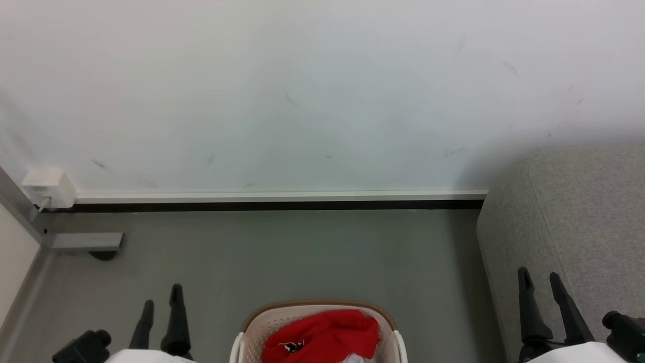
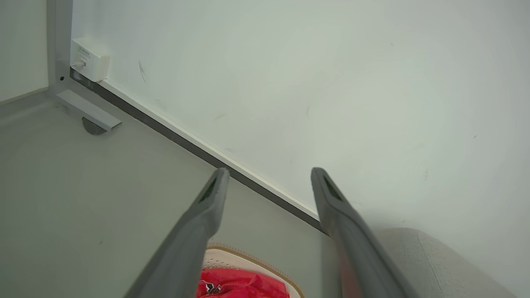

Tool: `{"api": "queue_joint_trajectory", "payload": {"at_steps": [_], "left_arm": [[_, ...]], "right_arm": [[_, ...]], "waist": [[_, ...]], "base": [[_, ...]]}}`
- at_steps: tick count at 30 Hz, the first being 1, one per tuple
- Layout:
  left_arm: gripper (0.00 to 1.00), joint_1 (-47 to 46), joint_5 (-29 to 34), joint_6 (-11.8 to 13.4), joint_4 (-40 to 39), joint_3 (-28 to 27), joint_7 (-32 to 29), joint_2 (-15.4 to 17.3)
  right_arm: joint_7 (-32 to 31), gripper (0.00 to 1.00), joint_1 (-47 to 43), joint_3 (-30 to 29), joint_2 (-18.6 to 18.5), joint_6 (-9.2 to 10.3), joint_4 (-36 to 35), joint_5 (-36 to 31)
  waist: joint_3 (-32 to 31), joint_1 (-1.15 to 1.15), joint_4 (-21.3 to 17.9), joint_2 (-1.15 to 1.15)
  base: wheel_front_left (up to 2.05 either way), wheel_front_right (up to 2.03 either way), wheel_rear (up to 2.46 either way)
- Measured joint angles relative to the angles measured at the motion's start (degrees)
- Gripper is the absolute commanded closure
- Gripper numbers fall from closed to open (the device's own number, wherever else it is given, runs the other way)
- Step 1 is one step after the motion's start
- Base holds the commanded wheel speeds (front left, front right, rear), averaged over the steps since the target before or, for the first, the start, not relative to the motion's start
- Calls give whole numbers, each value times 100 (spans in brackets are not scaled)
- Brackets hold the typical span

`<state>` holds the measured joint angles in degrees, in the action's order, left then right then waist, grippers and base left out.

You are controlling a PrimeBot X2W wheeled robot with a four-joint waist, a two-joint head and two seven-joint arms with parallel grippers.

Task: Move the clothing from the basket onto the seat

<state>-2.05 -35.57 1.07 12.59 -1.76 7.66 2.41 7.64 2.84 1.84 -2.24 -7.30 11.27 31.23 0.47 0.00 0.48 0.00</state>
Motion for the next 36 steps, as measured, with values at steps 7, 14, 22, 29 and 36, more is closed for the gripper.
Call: {"api": "queue_joint_trajectory", "payload": {"at_steps": [7,14,22,29,36], "left_arm": [[0,52,470,49,-48,-8,100,3],[0,93,875,77,-79,-12,159,7],[0,131,1451,78,-127,-14,297,10],[0,150,1858,74,-187,-26,383,24],[0,204,2216,-56,-178,8,454,79]], "right_arm": [[101,0,-17,16,-5,0,55,-458],[187,0,-60,1,-8,0,152,-808],[302,0,-74,-10,-12,-2,258,-1147],[386,0,-96,-36,-19,-2,335,-1377],[461,0,-116,-35,-23,-3,391,-1524]], "waist": [[-12,0,0,0],[-22,0,9,0],[-26,0,21,0],[-38,0,34,0],[-47,0,52,0]], "base": [[0,0,0],[0,0,0],[0,0,0],[0,0,0],[0,0,0]]}}
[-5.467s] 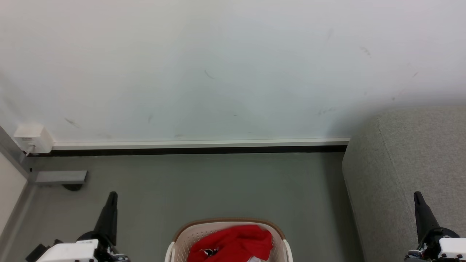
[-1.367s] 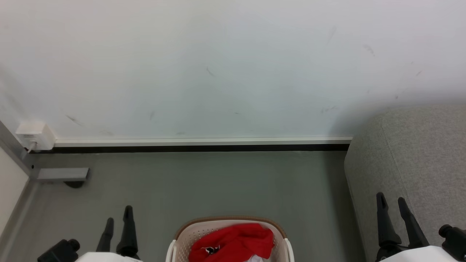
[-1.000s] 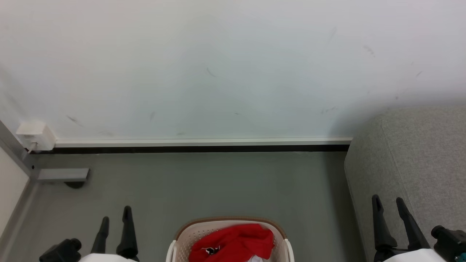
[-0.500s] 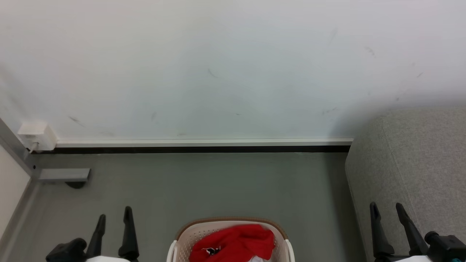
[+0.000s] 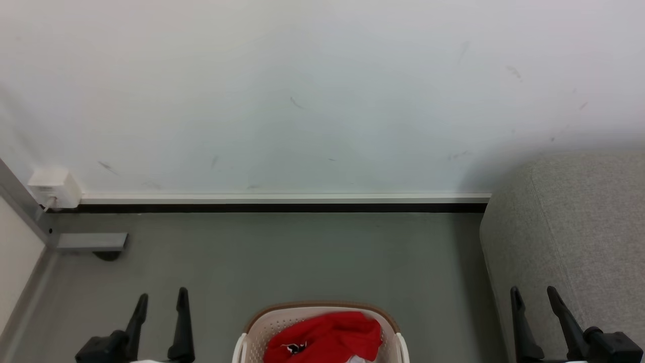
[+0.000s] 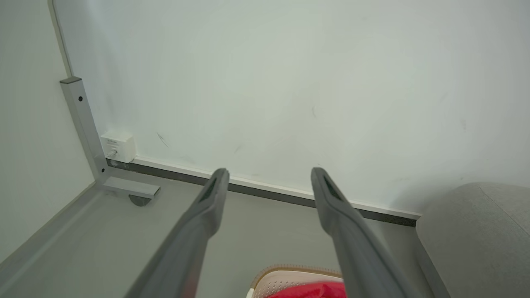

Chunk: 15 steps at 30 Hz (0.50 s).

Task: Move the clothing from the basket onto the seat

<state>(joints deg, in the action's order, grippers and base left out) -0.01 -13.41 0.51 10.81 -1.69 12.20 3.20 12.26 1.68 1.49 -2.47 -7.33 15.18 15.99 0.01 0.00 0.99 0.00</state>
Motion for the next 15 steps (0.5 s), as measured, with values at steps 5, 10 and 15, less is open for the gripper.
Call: {"api": "queue_joint_trajectory", "payload": {"at_steps": [5,10,15], "left_arm": [[0,1,265,-134,-21,37,53,73],[0,38,419,-302,-21,43,104,112],[0,68,638,-409,-16,23,163,147]], "right_arm": [[63,0,-8,1,-2,-5,66,-119],[115,0,-46,-10,-7,-5,147,-257],[168,0,-60,-29,-10,-5,219,-389]], "waist": [[0,0,14,0],[-6,0,25,0],[-17,0,27,0]], "base": [[0,0,0],[0,0,0],[0,0,0]]}}
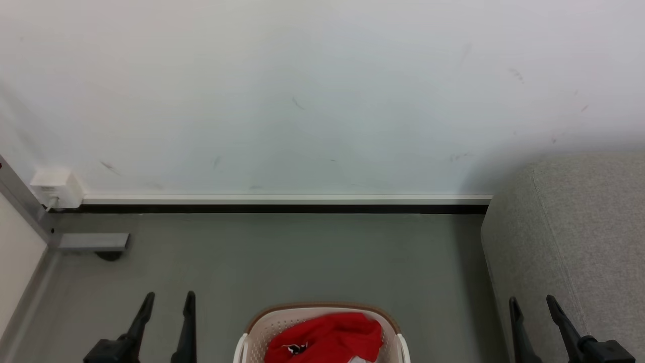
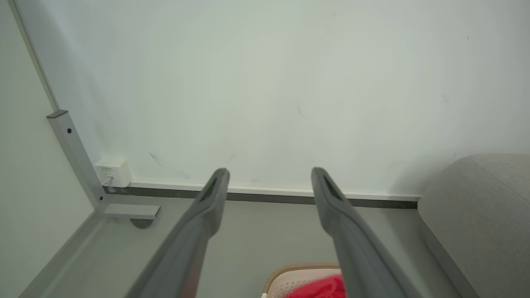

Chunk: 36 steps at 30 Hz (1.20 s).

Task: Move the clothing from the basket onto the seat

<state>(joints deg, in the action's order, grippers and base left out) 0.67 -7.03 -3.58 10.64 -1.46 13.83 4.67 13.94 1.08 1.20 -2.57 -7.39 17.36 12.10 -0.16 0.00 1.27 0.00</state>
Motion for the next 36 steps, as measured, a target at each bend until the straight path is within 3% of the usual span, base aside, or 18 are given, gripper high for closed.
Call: {"api": "queue_joint_trajectory", "payload": {"at_steps": [13,36], "left_arm": [[0,94,249,-339,-4,103,130,165],[0,115,232,-372,69,-21,131,198]], "right_arm": [[111,0,-14,-4,-5,0,122,-336],[111,0,-20,-44,-9,-1,192,-336]], "waist": [[3,0,3,0],[0,0,-4,0]], "base": [[0,0,0],[0,0,0]]}}
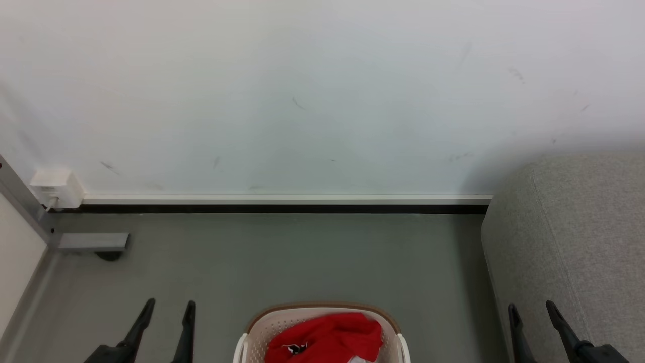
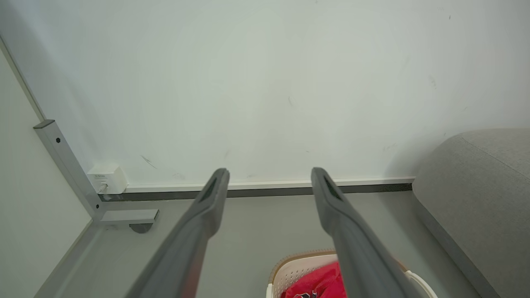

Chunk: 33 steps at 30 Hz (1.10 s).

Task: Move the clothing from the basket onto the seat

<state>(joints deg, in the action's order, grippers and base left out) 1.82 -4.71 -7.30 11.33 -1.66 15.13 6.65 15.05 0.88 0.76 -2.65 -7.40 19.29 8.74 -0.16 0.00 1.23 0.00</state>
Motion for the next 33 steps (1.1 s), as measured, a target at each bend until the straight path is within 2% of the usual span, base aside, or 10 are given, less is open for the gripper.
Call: {"api": "queue_joint_trajectory", "payload": {"at_steps": [16,27,33], "left_arm": [[0,-58,-35,-8,3,97,0,4],[0,-1110,-58,-10,171,597,0,11],[0,-1803,-60,-23,609,971,1,135]], "right_arm": [[0,0,41,0,-1,0,-124,-21],[11,0,897,-88,-4,0,-539,-183],[12,0,1445,-122,-7,0,-719,-221]], "waist": [[198,0,-16,0],[1418,0,-16,0],[2220,1,-61,0]], "base": [[0,0,0],[0,0,0],[0,0,0]]}}
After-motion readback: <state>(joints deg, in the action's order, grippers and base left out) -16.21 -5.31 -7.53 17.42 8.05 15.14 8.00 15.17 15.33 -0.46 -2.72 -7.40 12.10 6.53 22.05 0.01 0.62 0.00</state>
